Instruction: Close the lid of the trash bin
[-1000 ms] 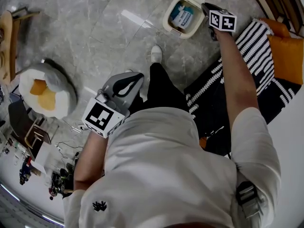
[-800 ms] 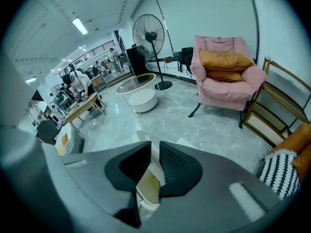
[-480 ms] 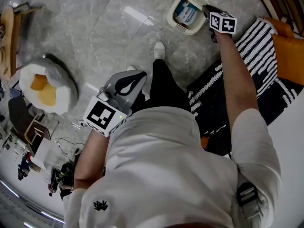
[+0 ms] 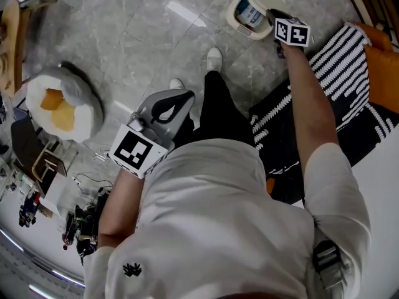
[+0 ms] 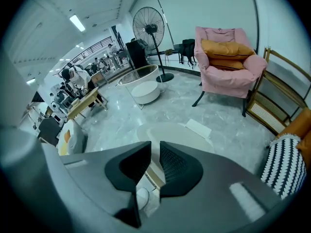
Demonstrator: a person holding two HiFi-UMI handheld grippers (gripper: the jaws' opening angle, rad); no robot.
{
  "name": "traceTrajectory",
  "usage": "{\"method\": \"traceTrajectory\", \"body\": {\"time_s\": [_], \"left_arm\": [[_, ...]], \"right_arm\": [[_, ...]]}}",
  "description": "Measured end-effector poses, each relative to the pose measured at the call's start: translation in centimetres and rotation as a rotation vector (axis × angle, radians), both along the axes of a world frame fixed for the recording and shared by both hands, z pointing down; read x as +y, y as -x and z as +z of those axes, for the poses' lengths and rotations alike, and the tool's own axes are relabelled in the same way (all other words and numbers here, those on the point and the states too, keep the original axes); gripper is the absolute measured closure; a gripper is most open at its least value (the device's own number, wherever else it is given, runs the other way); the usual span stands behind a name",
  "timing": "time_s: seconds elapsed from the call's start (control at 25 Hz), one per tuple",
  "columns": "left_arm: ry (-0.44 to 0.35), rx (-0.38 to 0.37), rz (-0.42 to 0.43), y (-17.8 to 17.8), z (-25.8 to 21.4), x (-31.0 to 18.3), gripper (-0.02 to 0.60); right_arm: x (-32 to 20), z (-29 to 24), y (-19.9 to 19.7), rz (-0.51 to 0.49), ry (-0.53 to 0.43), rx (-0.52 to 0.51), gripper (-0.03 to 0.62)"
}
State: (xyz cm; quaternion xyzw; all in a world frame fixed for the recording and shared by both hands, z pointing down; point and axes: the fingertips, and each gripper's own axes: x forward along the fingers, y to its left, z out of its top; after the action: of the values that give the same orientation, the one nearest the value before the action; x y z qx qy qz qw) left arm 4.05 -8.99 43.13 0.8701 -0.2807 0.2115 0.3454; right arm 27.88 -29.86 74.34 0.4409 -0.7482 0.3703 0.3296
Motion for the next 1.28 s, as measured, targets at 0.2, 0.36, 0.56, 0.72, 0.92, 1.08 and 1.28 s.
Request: {"method": "traceTrajectory", "body": {"time_s": [0.2,0.36,0.56,0.72,0.92,1.08,1.28], "left_arm": [[-0.009,-0.020,-0.018,0.8,0.9,0.3,0.523],[-0.045,-0.029,-0.012,1.2,1.4,0.7,0.523],[-0.014,-0.028,-0.028,1.3,1.6,0.8,0.523],[0.039,-0.034,-0.032,0.9,2.1,1.1,0.523],[0.050,-0.036,-0.033,0.4,2.9,1.0,0.523],[0.065,-0.034,-0.033,0.3,3.1,1.0,0.523],[0.086,-0.036,-0.038,-0.1,4.0,1.1,0.523]], "right_arm": [[1.4,2.1,0.8,-0.011,0.027,-0.001,0.553],[2.5,3.3,1.2,-0.019,0.046,0.003,0.553],[3.1,4.8,1.8,-0.035,0.069,0.010,0.553],[3.3,6.3,2.0,-0.049,0.085,0.015,0.553],[3.9,8.2,2.2,-0.063,0.107,0.027,0.559],[4.5,9.0,2.7,-0.067,0.122,0.025,0.559],[5.1,10.7,2.8,-0.080,0.144,0.026,0.559]]}}
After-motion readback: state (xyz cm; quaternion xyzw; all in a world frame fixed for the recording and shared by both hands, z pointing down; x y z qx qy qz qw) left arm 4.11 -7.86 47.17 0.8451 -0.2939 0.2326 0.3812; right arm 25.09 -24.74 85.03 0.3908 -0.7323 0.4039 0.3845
